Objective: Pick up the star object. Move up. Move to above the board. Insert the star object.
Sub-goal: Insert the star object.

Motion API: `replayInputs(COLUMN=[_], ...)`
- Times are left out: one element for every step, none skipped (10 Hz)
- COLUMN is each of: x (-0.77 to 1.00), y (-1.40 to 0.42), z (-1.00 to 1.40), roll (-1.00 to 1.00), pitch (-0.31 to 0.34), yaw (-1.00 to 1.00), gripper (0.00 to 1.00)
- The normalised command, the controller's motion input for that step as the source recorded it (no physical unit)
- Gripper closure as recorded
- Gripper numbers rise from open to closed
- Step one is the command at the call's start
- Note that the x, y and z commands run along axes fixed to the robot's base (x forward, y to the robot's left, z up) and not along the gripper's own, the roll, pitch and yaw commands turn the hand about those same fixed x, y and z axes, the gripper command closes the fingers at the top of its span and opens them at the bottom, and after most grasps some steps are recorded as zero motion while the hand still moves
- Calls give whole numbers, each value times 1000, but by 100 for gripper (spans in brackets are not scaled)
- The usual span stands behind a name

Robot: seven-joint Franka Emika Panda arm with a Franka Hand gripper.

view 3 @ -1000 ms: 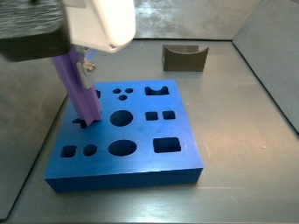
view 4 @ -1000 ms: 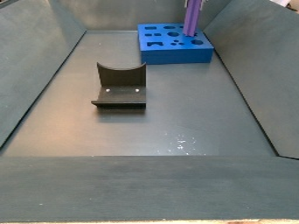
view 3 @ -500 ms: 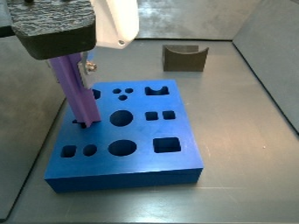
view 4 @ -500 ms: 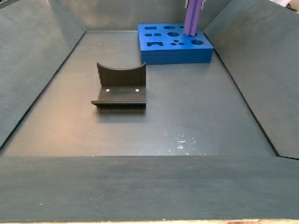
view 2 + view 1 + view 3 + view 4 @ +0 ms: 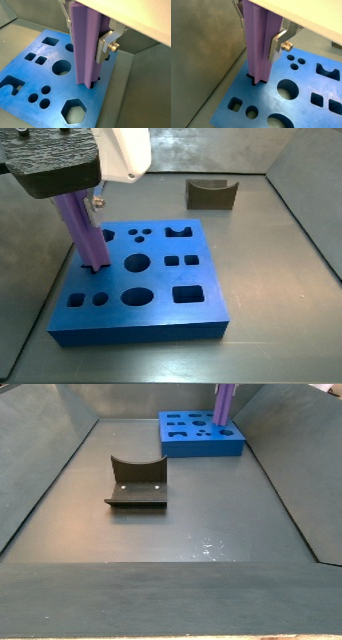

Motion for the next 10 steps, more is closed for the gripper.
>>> replayInputs(x=[-66, -151, -29, 0, 300, 597, 157, 0, 0, 37], y=[-389, -186, -97, 0, 0, 0, 0, 0, -26, -63], z=[-120, -17, 0, -194, -1000, -1000, -329, -63, -1000, -1000], roll=[133, 84, 47, 0, 0, 26, 0, 0, 146, 90], pitch=[0, 0, -9, -26, -56, 0, -3, 0, -44, -6], yaw=[-154, -89, 17, 0, 0, -91, -14, 0, 0, -83], gripper=[100, 100, 100, 100, 100, 100, 100, 100, 100, 100])
